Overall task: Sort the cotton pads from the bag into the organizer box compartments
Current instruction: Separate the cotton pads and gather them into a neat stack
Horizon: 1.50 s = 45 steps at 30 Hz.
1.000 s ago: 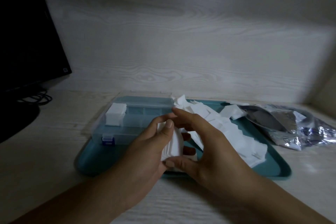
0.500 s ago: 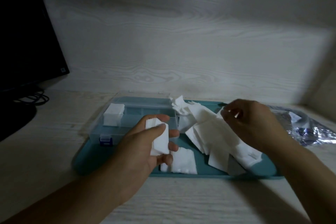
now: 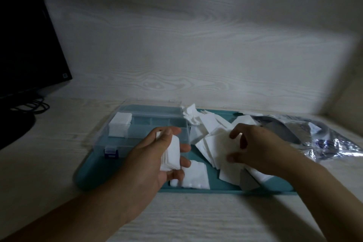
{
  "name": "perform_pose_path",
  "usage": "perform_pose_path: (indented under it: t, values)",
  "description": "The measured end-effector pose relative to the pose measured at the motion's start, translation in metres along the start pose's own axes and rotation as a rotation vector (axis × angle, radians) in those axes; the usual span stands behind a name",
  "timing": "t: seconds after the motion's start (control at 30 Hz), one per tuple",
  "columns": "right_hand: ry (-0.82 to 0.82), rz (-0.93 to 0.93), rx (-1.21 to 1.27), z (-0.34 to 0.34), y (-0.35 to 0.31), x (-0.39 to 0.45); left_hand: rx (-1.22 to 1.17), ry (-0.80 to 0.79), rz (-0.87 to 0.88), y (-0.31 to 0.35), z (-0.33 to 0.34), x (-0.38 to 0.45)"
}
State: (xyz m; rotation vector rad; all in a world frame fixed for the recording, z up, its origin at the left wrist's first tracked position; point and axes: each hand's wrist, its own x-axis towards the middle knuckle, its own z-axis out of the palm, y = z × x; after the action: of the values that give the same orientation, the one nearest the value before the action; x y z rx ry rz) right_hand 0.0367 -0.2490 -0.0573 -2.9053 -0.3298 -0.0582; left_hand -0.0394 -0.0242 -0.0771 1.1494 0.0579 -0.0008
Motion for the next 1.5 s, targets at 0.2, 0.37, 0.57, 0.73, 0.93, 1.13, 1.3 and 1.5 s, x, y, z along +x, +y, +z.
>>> perform_pose_path:
  t: [0.2, 0.37, 0.57, 0.73, 0.93, 1.13, 1.3, 1.5]
  values:
    - [0.097, -0.096, 0.063, -0.001, 0.003, 0.0, 0.001, 0.003, 0.0, 0.0, -0.002, 0.001]
    - [0.265, -0.237, 0.341, -0.005, -0.011, -0.007, 0.002, -0.015, 0.011, 0.0, -0.002, 0.001]
    - [0.3, -0.143, 0.544, -0.002, -0.019, -0.007, -0.002, -0.025, 0.021, 0.0, -0.003, 0.001]
    - [0.282, -0.014, 0.26, 0.009, -0.012, 0.003, 0.01, -0.023, 0.026, -0.001, -0.003, 0.001]
    - [0.443, -0.061, 0.503, -0.002, -0.007, 0.0, 0.016, -0.02, 0.022, 0.0, -0.002, 0.0]
    - [0.763, -0.144, 0.282, -0.003, -0.007, -0.003, 0.027, -0.017, 0.037, 0.0, -0.002, -0.001]
    - [0.625, -0.454, 0.019, 0.0, -0.004, 0.001, 0.03, -0.019, 0.041, -0.001, -0.002, -0.001]
    - [0.346, -0.438, -0.004, 0.008, -0.001, 0.001, 0.028, -0.028, 0.05, 0.0, -0.002, -0.001]
